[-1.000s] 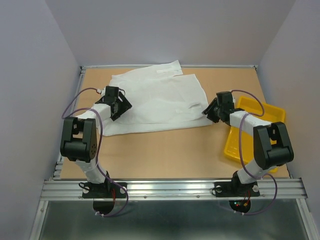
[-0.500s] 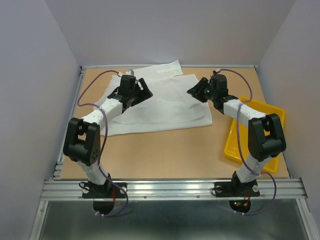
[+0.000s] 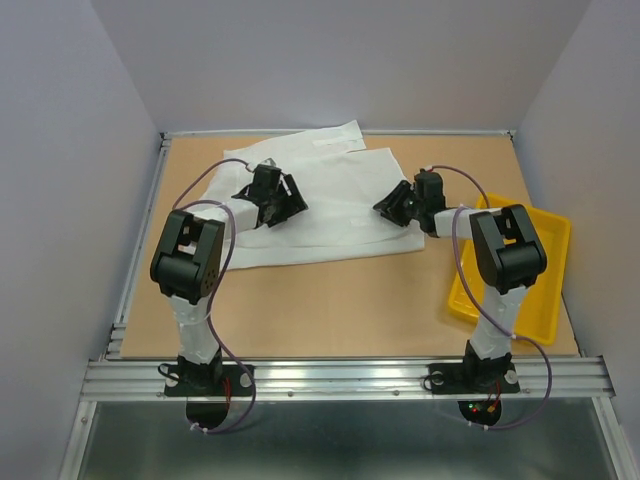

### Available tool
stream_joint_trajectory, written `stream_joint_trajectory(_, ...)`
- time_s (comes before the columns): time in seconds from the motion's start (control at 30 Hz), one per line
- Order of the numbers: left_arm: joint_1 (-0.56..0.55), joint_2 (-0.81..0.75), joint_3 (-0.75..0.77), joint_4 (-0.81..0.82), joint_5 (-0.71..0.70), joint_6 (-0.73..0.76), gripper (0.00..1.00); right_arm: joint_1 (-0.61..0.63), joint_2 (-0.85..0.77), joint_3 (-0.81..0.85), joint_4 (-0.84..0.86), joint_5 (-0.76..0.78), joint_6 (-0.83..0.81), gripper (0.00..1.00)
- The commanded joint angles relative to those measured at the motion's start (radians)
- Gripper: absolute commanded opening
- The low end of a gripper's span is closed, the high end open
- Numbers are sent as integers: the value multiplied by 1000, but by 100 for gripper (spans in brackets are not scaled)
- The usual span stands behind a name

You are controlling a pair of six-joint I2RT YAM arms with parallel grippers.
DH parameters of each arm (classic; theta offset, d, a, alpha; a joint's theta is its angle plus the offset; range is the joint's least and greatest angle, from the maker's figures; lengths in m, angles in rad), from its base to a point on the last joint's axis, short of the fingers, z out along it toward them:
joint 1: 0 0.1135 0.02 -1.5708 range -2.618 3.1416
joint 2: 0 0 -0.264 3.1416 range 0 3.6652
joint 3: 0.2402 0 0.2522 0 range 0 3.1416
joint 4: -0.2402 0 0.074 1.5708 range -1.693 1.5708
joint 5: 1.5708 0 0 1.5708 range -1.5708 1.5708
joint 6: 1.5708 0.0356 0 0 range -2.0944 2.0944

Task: Fold and stack the long sleeve shirts
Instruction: Fold the shirt

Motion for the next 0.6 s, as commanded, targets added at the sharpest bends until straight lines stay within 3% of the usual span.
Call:
stream_joint_trajectory(0.0,13,-124,-33,-2,-32,-5,82,-35,-67,-63,77,47,-46,44)
stream_joint_trajectory(0.17,36,-286,-116,-13,-92,-34,82,-32,-173,-37,50,-22,-83,44)
stream_joint_trajectory(0.57,240,-423,-416,33,-106,-149,77,8,-234,-139,90,-117,-59,44)
